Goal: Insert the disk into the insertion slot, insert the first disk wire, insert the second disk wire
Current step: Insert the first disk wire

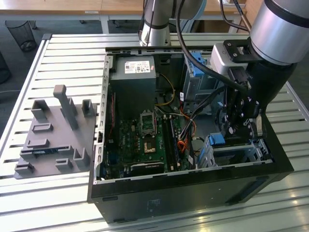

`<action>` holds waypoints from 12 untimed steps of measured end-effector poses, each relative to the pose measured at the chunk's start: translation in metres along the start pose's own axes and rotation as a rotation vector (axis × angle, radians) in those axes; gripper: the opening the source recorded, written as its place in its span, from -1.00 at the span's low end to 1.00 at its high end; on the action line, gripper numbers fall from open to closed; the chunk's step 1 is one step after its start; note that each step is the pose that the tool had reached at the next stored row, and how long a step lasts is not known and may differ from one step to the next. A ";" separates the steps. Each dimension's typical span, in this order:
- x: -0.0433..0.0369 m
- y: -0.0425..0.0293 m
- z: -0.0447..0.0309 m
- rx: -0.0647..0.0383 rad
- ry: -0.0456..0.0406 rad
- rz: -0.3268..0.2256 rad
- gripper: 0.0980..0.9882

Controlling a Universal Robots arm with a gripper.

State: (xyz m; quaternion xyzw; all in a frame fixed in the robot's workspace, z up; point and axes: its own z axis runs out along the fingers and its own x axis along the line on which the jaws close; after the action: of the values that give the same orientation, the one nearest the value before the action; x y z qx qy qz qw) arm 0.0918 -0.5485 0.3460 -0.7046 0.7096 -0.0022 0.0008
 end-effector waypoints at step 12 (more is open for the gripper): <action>-0.0002 -0.0133 0.0002 0.000 -0.0002 0.000 -0.98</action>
State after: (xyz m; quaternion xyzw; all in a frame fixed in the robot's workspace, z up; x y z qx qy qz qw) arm 0.1051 -0.5485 0.3459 -0.7046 0.7096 -0.0021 0.0009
